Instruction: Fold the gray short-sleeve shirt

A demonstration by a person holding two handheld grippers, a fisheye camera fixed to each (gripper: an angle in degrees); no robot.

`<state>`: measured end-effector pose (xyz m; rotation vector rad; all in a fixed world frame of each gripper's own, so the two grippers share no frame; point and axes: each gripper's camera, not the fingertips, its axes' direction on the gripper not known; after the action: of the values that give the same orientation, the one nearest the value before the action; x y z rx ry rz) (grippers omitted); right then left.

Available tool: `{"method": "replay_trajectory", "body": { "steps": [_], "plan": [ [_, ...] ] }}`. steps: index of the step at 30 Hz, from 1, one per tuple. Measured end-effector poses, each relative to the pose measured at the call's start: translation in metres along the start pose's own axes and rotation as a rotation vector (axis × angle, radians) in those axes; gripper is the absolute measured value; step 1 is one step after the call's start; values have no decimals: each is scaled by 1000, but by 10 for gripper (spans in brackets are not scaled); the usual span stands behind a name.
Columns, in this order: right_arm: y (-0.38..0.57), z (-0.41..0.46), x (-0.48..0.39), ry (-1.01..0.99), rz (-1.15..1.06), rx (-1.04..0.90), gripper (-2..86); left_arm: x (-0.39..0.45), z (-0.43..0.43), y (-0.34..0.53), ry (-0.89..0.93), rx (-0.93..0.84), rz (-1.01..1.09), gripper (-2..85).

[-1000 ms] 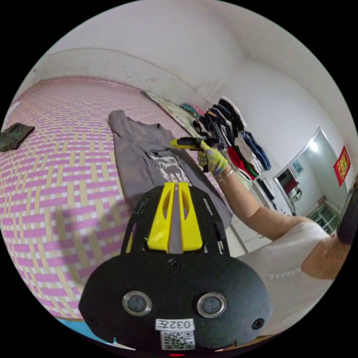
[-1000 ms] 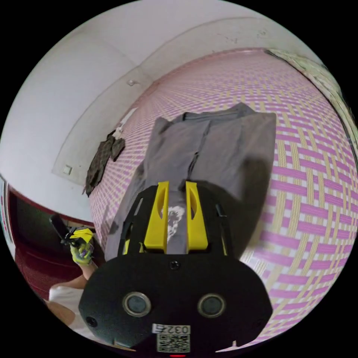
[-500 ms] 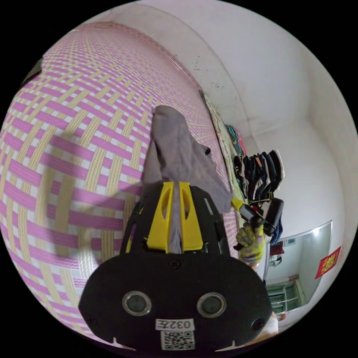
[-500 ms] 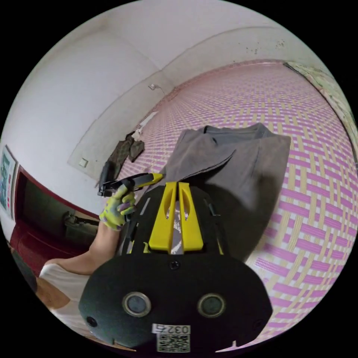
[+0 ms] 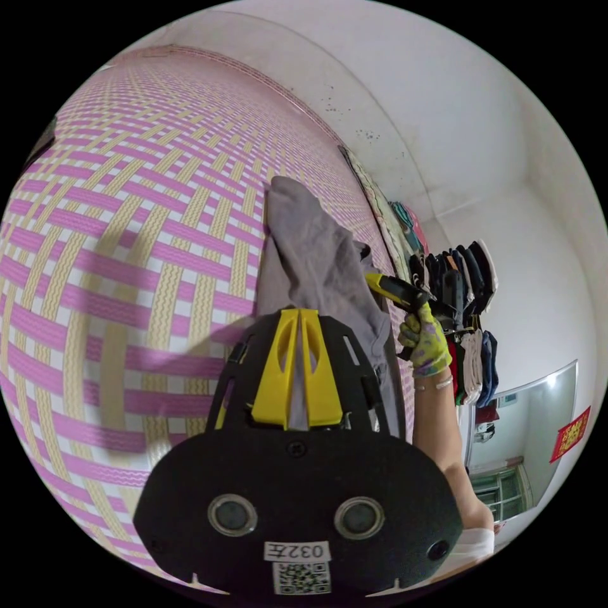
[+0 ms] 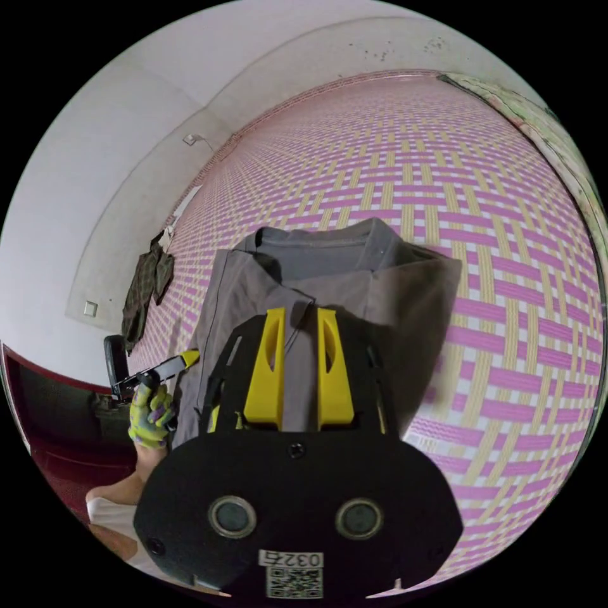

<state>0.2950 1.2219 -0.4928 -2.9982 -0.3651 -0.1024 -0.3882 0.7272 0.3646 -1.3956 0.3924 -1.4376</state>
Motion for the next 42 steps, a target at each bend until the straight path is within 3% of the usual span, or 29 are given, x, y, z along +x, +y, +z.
{"method": "replay_trajectory", "body": {
  "steps": [6,12,14,17,21,25,30,35,42],
  "plan": [
    [-2,6,-29,65,-82,21,4,5,-2,-12,38,-4,-21,-9],
    [27,-52,-47,193,-104,221,-4,11,-6,-19,44,-5,-22,-9],
    [19,-33,-15,200,-20,101,9,13,-6,-20,47,-7,-19,-10],
    [30,-27,8,83,21,120,82,12,-9,-20,57,-4,-21,-11],
    [63,-44,6,-23,-7,137,71,6,-13,-19,76,3,-38,-12],
    [97,-25,-15,-129,-119,-26,77,5,-15,-16,80,-2,-28,-11],
    [118,21,-46,12,-230,-127,71,3,-15,-8,70,-21,-3,-10],
    [138,9,-58,31,-287,-58,28,-6,-18,5,67,-39,15,-9],
    [161,11,-28,116,-234,11,47,-18,-36,30,71,1,62,-11]
  ]
}}
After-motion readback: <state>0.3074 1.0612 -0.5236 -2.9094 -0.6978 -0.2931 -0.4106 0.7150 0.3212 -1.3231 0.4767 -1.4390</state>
